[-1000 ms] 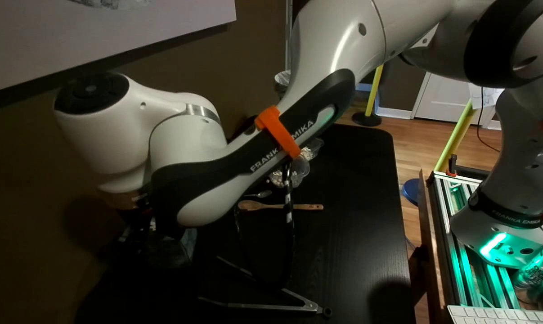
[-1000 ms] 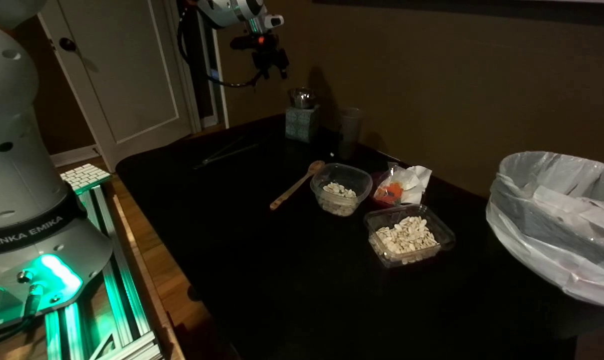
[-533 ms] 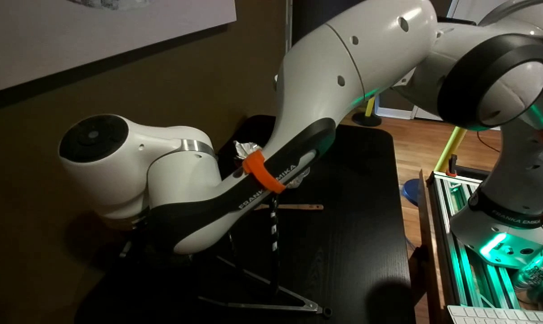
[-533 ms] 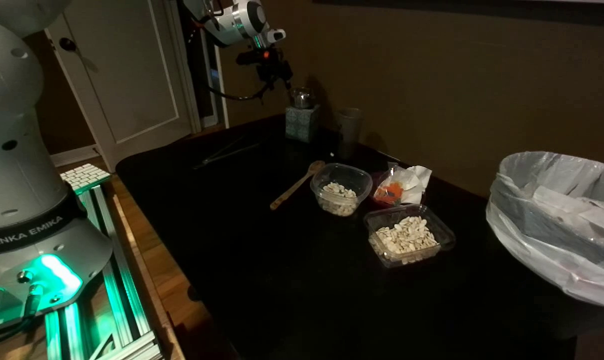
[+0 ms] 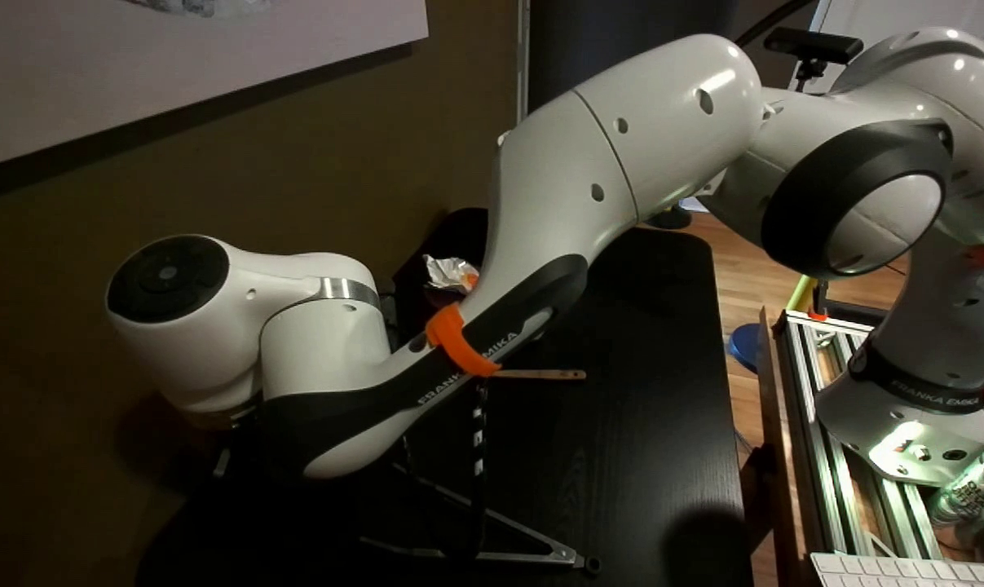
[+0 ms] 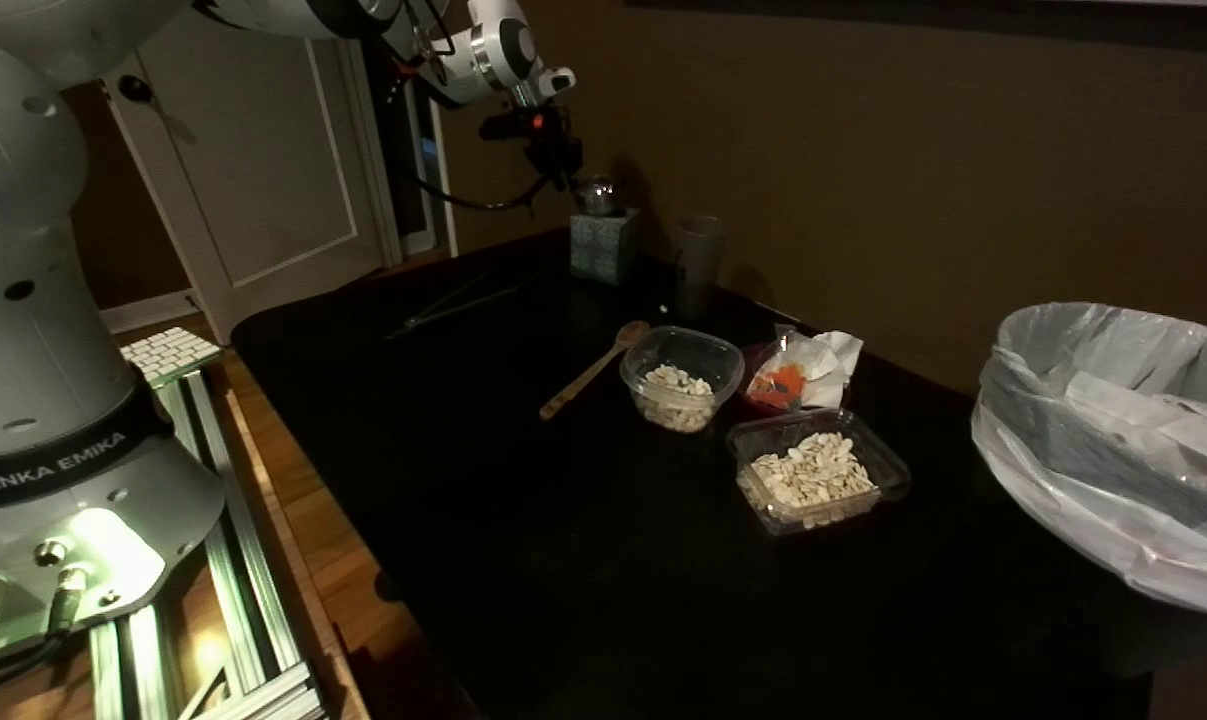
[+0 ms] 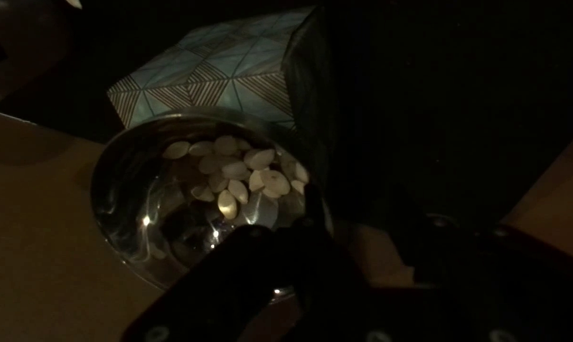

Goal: Remove the silver bowl from the box and put it on the table

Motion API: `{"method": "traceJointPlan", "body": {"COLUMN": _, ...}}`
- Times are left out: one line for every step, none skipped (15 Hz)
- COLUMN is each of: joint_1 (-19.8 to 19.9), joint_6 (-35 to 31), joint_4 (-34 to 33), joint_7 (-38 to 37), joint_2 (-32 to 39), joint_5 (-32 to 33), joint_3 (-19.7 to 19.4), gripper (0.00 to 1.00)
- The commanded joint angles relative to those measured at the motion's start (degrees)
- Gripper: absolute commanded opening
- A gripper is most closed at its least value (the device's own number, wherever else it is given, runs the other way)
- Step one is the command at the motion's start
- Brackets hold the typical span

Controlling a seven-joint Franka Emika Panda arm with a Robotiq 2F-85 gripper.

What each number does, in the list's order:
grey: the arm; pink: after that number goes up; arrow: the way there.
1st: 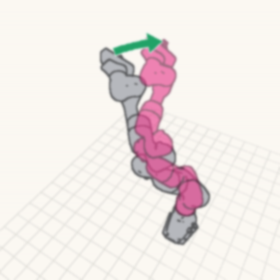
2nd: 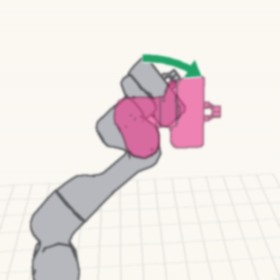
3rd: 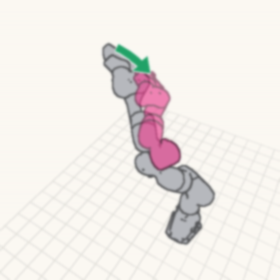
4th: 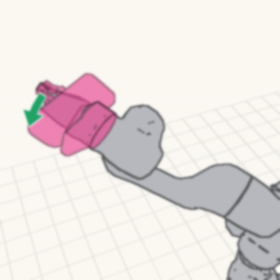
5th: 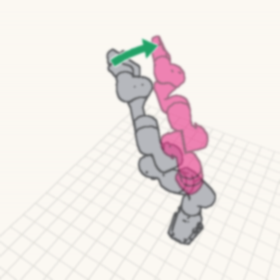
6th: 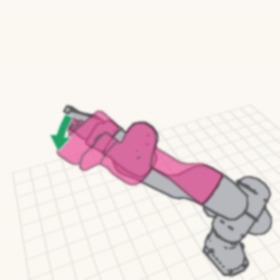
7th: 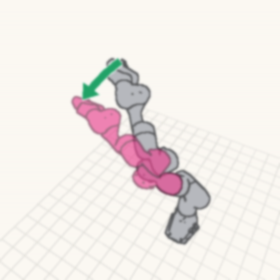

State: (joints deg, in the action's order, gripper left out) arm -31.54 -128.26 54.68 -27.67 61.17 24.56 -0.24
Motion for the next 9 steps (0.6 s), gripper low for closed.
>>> {"method": "traceJointPlan", "body": {"joint_1": -0.41, "joint_6": 0.17, "joint_4": -4.74, "joint_7": -0.01, "joint_2": 3.32, "joint_5": 0.62, "joint_3": -0.89, "gripper": 0.19}}
{"method": "traceJointPlan", "body": {"joint_1": -0.43, "joint_6": 0.18, "joint_4": -5.2, "joint_7": -0.11, "joint_2": 3.6, "joint_5": 0.59, "joint_3": -1.01, "gripper": 0.15}}
{"method": "traceJointPlan", "body": {"joint_1": -0.47, "joint_6": 0.07, "joint_4": -5.71, "joint_7": -0.33, "joint_2": 3.88, "joint_5": 0.62, "joint_3": -1.17, "gripper": 0.14}}
{"method": "traceJointPlan", "body": {"joint_1": -0.55, "joint_6": -0.12, "joint_4": -6.17, "joint_7": -0.69, "joint_2": 4.17, "joint_5": 0.72, "joint_3": -1.4, "gripper": 0.15}}
{"method": "traceJointPlan", "body": {"joint_1": -0.59, "joint_6": -0.19, "joint_4": -6.53, "joint_7": -0.91, "joint_2": 4.36, "joint_5": 0.74, "joint_3": -1.58, "gripper": 0.12}}
{"method": "traceJointPlan", "body": {"joint_1": -0.65, "joint_6": -0.41, "joint_4": -6.95, "joint_7": -1.38, "joint_2": 4.53, "joint_5": 0.78, "joint_3": -1.84, "gripper": 0.03}}
{"method": "traceJointPlan", "body": {"joint_1": -0.77, "joint_6": -0.61, "joint_4": -7.27, "joint_7": -1.82, "joint_2": 4.66, "joint_5": 0.95, "joint_3": -2.23, "gripper": 0.0}}
{"method": "traceJointPlan", "body": {"joint_1": -0.86, "joint_6": -0.72, "joint_4": -7.43, "joint_7": -2.13, "joint_2": 4.62, "joint_5": 1.06, "joint_3": -2.52, "gripper": 0.0}}
{"method": "traceJointPlan", "body": {"joint_1": -1.06, "joint_6": -0.94, "joint_4": -7.52, "joint_7": -2.5, "joint_2": 4.43, "joint_5": 1.34, "joint_3": -2.99, "gripper": 0.0}}
